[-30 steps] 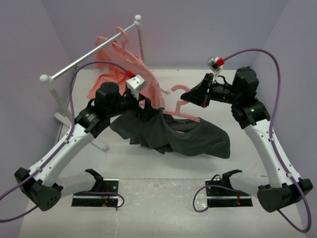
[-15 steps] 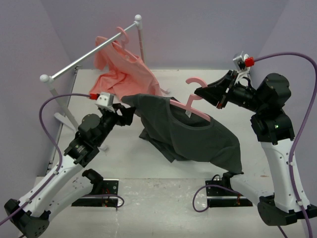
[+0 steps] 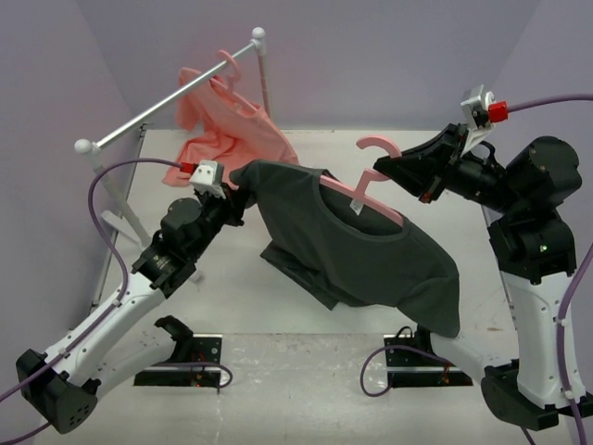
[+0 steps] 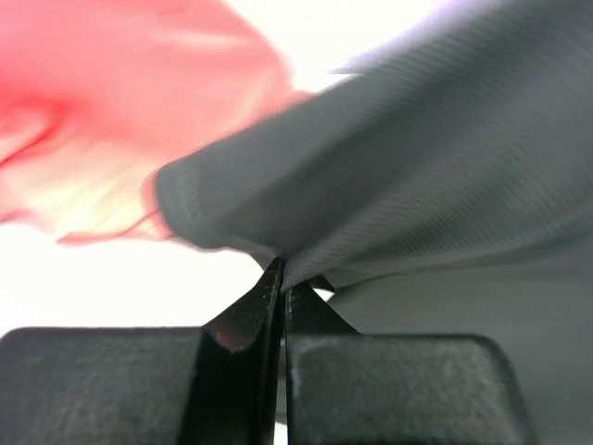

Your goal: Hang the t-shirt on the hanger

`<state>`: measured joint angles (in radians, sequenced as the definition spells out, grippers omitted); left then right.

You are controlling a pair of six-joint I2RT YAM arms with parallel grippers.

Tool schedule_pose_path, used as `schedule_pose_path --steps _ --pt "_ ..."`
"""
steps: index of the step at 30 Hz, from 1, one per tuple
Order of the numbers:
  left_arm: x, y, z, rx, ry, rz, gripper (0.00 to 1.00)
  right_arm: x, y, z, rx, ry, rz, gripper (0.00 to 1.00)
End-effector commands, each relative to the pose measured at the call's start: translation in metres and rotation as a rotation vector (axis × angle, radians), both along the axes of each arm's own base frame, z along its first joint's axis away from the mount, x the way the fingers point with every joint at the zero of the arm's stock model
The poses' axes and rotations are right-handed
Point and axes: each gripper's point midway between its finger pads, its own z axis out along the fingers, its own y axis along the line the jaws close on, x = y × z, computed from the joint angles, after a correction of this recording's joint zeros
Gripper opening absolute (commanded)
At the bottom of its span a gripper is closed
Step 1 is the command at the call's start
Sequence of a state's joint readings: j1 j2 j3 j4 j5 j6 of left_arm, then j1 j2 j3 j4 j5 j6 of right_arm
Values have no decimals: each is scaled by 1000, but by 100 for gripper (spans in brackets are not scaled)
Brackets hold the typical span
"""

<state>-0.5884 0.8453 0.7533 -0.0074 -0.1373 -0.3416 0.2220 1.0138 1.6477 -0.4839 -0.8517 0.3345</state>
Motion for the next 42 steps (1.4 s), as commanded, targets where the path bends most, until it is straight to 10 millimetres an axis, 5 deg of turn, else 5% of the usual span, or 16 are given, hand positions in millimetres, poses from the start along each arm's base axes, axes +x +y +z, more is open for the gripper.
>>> schedule_pose_path --steps 1,5,7,8,9,11,13,16,19,24,33,35,37,38,41,42 --pt "26 63 -9 36 121 380 0 6 -4 0 1 -6 -44 0" --pt "34 78 -12 10 147 407 2 13 -7 -13 -12 8 -75 0" --pt "32 61 2 -4 95 293 19 16 -5 -17 -19 15 -65 0" --pt "28 43 8 -1 90 183 67 19 -4 -20 -25 29 -59 0" --pt "22 28 15 1 82 83 99 22 -2 -24 -30 41 -51 0" --pt "7 1 44 -33 29 -97 100 30 3 -32 -38 73 -25 0" --pt "-34 -38 86 -102 -88 -409 100 38 13 -43 -57 89 7 0" --pt "-100 -67 150 -172 -331 -787 100 45 33 -60 -98 96 48 0" --pt "-126 -94 176 -137 -388 -997 98 40 52 -62 -103 42 134 0" --pt "-111 -133 146 -105 -213 -1148 80 9 68 -50 -40 -11 365 0" --pt "-112 -151 137 -142 -152 -1227 48 16 79 -58 -48 -2 383 0" --pt "-113 -153 135 -143 -142 -1241 33 15 80 -58 -44 -4 393 0" --pt "-113 -154 134 -147 -130 -1255 7 15 81 -58 -43 -7 393 0" --pt "-112 -155 132 -147 -121 -1259 5 16 81 -57 -42 -10 387 0" --pt "-107 -157 124 -135 -86 -1238 42 20 80 -56 -40 -23 355 0" --pt "-102 -157 122 -121 -91 -1210 46 20 79 -55 -40 -30 346 0"
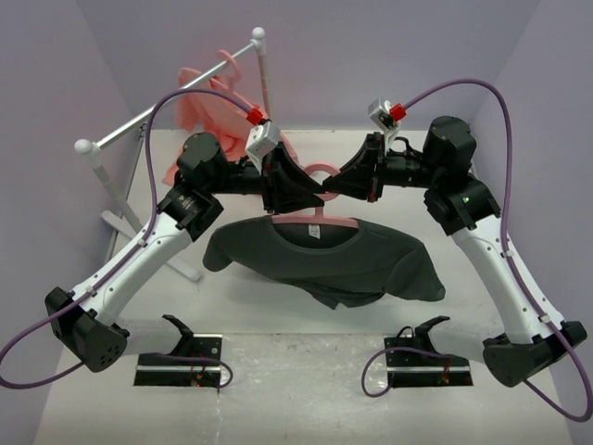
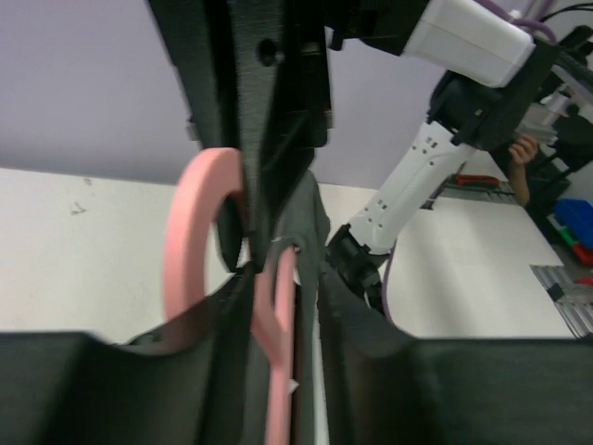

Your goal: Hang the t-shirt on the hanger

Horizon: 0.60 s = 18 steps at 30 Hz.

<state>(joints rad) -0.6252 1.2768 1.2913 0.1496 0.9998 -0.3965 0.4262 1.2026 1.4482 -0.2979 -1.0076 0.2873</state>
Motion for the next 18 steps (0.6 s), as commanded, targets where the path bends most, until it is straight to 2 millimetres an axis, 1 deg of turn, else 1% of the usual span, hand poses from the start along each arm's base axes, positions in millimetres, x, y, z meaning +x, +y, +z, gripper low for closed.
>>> schedule_pose_path --steps 1,4,6,9,10,12,14,17,18 --pt "-1 -4 -13 58 42 -10 49 -3 -1 35 74 -174 -15 0" --pt "1 -2 -23 96 59 15 52 -7 -3 39 83 -197 -12 0" --pt "2 -3 -25 99 67 16 58 -10 -3 42 89 -208 -6 0" --pt "17 -4 -31 128 79 89 75 -15 -4 46 94 -220 9 0" --pt "19 -3 -33 137 81 104 77 -17 -5 46 94 -219 11 0" --pt "30 -1 -33 143 72 172 77 -19 -5 44 90 -217 17 0" --pt "37 1 -31 138 65 219 77 -21 -6 41 87 -216 24 0" --pt "39 2 -27 119 62 241 76 -23 -5 35 84 -201 39 0" --pt "43 3 -26 114 65 263 76 -25 -5 33 82 -195 52 0"
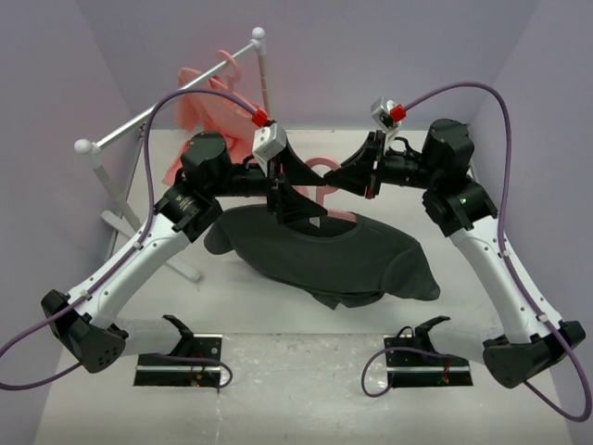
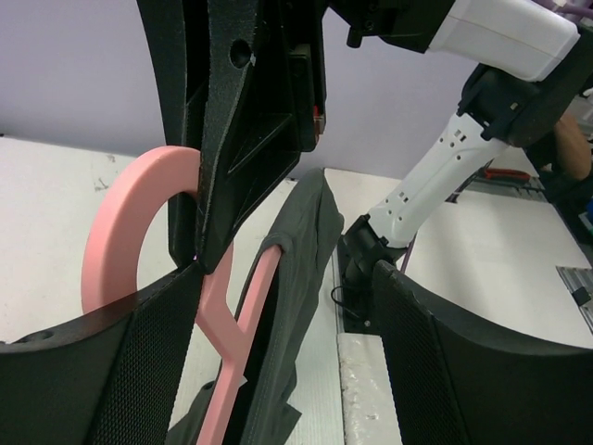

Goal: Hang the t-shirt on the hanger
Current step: Place the T-shirt on the hanger, then place the hanger at the clothesline.

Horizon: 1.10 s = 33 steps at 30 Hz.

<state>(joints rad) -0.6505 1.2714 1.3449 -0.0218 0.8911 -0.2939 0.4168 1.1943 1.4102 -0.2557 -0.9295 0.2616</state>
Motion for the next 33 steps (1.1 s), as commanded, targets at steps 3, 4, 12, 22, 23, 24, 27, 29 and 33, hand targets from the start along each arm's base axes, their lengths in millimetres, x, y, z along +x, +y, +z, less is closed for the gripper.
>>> schedule_pose_path --steps 3,4,12,22,23,24,27,29,33 --pt "47 11 -17 41 52 270 77 -48 -3 34 67 -148 151 0" --pt "50 13 -19 41 50 294 78 -48 -4 33 66 -150 148 0" --pt "33 14 -26 32 -7 216 80 -27 -13 43 129 -98 -65 0" --pt "-12 6 -2 -73 -45 -67 78 -38 -3 46 133 -71 62 0" --pt "-15 5 -2 -80 -44 -84 74 -39 -3 47 137 -72 75 0" --pt "-16 4 -2 -81 -40 -98 67 -41 -2 49 141 -71 90 0" --pt "-19 1 -8 -72 -21 -144 39 -46 -1 54 151 -68 125 0" --pt "-19 -2 -17 -51 17 -176 19 -48 0 58 155 -74 141 0" --pt "-13 -5 -28 -28 49 -175 7 -53 1 66 173 -102 187 0"
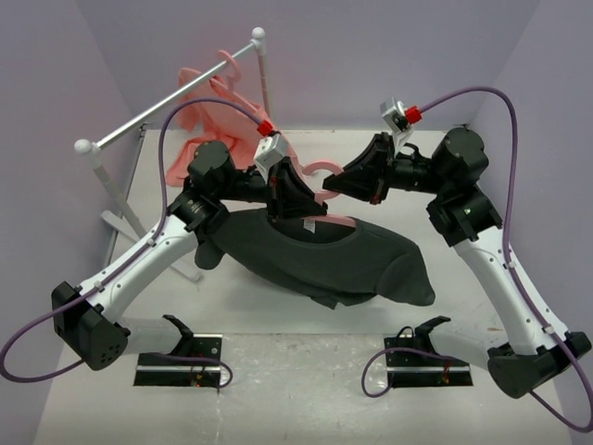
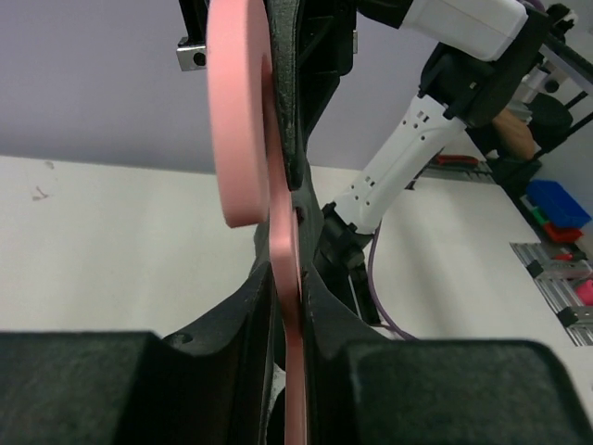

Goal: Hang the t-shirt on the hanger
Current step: Place the hanger at the clothesline.

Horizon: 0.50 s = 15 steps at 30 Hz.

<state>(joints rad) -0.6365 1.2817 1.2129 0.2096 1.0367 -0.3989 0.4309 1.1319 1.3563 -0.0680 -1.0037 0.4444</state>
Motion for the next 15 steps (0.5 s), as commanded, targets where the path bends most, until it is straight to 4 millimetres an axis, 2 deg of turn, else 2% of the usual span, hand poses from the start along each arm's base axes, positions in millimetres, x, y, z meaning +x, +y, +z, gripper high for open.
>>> schedule_pose_path --steps 1,3,4,6,7,8,9,10,12,14,15 --pt "3 -4 -7 11 23 -30 2 -22 1 35 69 -105 107 0" --pt "8 -5 -5 15 30 -2 0 -25 1 32 65 -116 137 2" --pt "10 -4 -3 25 30 10 0 -27 1 25 47 -128 154 10" --pt "11 0 -1 48 11 17 0 -24 -2 10 -9 -135 152 38" --pt "12 4 1 58 -5 24 0 -19 -5 11 -20 -204 127 53" --pt "16 16 5 74 -33 50 0 -12 -15 -7 -85 -146 69 68" --pt "17 23 6 76 -58 59 0 -4 -25 -13 -102 -139 30 72" --pt "19 33 10 73 -71 78 0 -11 -32 -17 -114 -148 50 73" --pt "18 42 13 68 -88 79 0 -13 -43 -25 -137 -149 46 72" --pt "9 51 14 67 -102 36 0 -10 -53 -41 -213 -233 9 72" --pt "6 54 15 64 -110 20 0 -12 -57 -52 -253 -209 -5 71"
